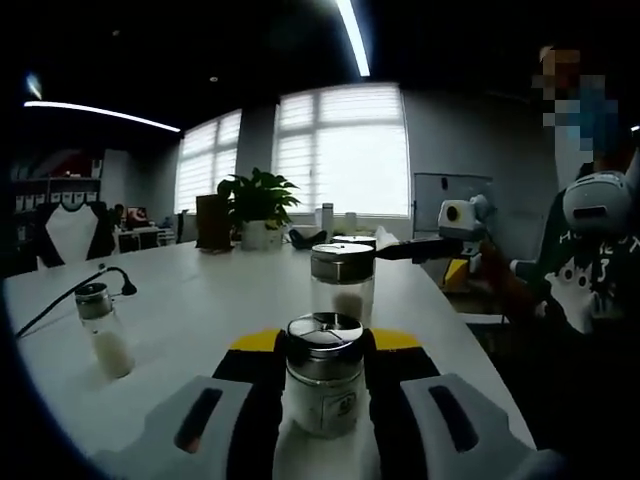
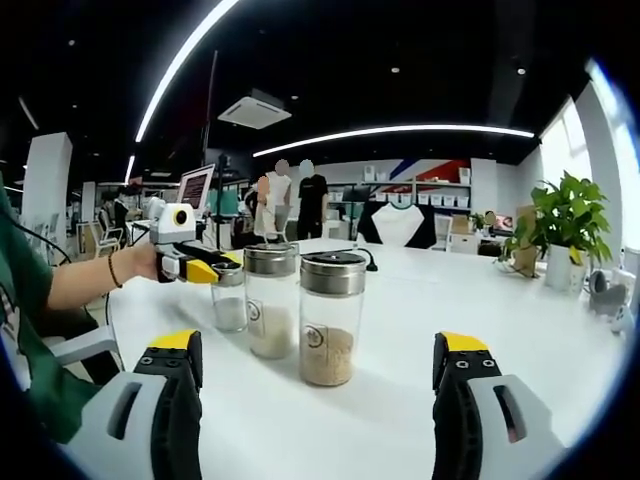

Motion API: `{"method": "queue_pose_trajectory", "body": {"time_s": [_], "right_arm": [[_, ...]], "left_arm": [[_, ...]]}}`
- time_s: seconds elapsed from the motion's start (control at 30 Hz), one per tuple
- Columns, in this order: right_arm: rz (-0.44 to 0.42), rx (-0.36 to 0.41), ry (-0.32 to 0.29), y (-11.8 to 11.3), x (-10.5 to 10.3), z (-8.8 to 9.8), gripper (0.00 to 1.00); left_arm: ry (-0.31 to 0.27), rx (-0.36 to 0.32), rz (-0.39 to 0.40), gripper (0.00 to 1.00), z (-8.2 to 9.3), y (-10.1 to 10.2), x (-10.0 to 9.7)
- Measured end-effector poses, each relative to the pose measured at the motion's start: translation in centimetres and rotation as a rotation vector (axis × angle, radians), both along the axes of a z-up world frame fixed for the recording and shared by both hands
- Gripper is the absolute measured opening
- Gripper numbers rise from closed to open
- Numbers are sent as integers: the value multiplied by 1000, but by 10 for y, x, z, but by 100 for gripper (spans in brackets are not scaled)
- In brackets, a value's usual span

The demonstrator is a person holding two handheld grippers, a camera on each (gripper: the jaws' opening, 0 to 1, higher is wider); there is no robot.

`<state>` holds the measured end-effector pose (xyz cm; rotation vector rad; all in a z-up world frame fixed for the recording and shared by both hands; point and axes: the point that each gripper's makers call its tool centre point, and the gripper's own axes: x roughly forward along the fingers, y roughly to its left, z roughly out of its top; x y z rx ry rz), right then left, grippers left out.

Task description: Rotate the seasoning bottle until the label or dispensing opening points toward the visible target arrow and the bottle remains upright within the marked orientation range

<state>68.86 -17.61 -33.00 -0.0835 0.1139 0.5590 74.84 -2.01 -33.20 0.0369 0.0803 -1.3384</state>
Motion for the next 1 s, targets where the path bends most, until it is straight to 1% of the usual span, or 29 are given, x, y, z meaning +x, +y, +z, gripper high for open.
{"method": "queue_pose_trajectory", "body": {"time_s": [0.17,0.47,0.63,0.7,1.0], "right_arm": [[2,-3,3,0,-1,-1,98],[5,-4,3,2,-2,-2,98],[3,-4,6,1,-2,-3,98],[4,-4,2,2,-2,-2,98],[4,-3,4,0,-1,-2,98]], "left_arm": [[-1,7,35,32,0,-1,0],[14,15,102,32,0,0,1],[26,5,149,32,-1,0,3],[10,8,172,32,-1,0,3],[9,-5,243,32,-1,2,4]]}}
